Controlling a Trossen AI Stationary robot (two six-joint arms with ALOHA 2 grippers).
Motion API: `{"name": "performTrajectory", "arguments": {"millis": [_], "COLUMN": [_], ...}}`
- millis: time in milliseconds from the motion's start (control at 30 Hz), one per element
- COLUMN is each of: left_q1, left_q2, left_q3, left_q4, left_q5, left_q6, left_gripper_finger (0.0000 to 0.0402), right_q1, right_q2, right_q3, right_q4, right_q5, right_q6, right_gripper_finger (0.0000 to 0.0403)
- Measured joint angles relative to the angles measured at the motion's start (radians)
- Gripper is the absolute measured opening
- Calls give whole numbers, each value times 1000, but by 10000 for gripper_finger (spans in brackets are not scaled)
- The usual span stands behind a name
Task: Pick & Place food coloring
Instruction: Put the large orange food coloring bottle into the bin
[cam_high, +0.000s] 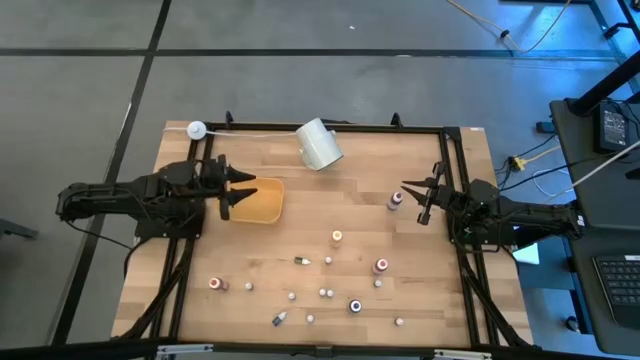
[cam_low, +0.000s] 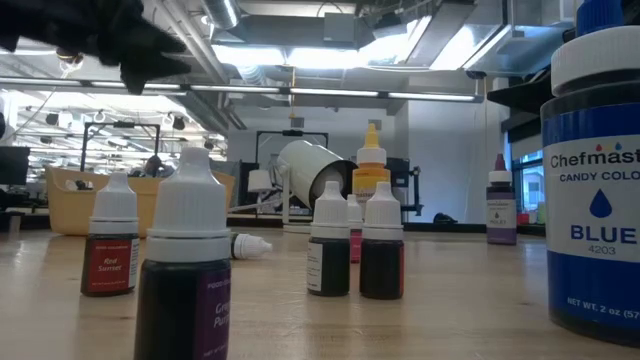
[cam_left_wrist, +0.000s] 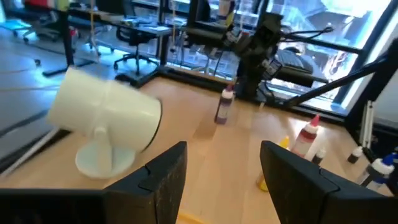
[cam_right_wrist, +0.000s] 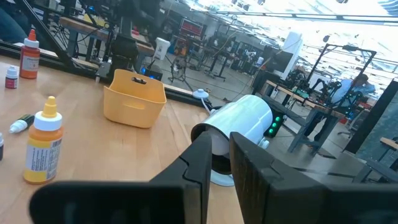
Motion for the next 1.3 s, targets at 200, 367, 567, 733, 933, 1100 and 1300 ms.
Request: {"name": "performTrajectory", "arguments": {"millis": [200, 367, 567, 733, 933, 1100, 1300], "left_q1": [-77, -162, -291, -421, -580, -695, -801], "left_q2": [197, 395, 621, 779, 907, 962, 1007], "left_q3": [203, 410, 614, 723, 786, 799, 799], "left_q4": [-289, -596, -873, -992, -1058, -1064, -1067], "left_q5": [-56, -69, -30, 37, 45, 45, 81], "left_q6": [-22, -153, -419, -641, -885, -1111, -1362], "left_gripper_finger": [182, 172, 164, 164, 164, 164, 164], "right_q1": [0, 0, 0, 0, 0, 0, 0], "right_q2": [0, 0, 0, 0, 0, 0, 0], "right_q3": [0, 0, 0, 0, 0, 0, 0], "right_q4": [0, 0, 0, 0, 0, 0, 0], "right_q5": [0, 0, 0, 0, 0, 0, 0], "right_q6": [0, 0, 0, 0, 0, 0, 0], "right_gripper_finger": [62, 62, 62, 62, 62, 62, 62]}}
